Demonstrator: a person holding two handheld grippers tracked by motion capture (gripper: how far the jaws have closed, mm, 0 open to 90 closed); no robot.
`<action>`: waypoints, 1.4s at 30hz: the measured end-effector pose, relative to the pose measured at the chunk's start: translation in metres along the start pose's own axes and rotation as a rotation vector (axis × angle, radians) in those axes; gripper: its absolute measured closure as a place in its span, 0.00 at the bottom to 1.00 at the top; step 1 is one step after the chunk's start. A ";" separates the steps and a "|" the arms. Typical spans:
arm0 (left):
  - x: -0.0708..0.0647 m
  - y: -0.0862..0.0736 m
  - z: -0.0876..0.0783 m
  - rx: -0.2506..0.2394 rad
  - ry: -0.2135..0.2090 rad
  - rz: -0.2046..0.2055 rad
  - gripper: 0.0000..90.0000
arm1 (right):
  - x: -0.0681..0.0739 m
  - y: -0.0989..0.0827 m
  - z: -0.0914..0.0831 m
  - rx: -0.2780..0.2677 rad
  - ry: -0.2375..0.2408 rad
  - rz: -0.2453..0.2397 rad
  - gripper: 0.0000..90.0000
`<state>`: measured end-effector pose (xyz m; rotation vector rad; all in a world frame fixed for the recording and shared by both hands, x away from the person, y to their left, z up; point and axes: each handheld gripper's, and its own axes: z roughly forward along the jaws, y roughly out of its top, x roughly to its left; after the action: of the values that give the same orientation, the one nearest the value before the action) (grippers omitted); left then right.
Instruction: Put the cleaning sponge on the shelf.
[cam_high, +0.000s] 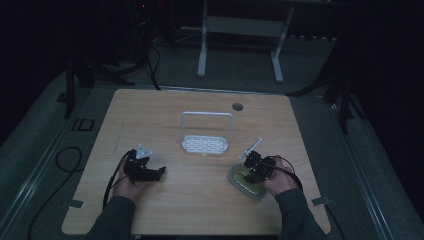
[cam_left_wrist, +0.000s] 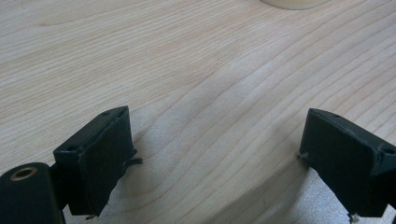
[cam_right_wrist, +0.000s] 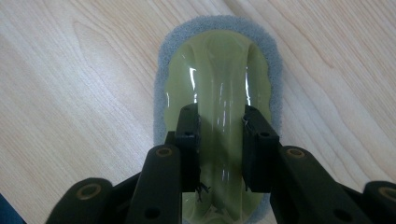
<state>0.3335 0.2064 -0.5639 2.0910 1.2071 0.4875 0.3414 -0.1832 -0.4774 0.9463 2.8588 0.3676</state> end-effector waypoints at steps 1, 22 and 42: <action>0.000 0.000 0.000 0.000 0.000 0.000 0.11 | 0.001 0.001 0.000 -0.002 -0.002 -0.010 0.79; 0.000 0.000 0.000 -0.001 0.000 -0.001 0.11 | 0.005 0.023 -0.005 -0.020 -0.023 -0.152 0.79; 0.000 0.000 0.000 -0.002 0.000 -0.003 0.11 | 0.009 0.043 -0.004 -0.004 -0.034 -0.263 0.79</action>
<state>0.3335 0.2062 -0.5640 2.0877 1.2087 0.4867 0.3577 -0.1451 -0.4628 0.5581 2.8989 0.3265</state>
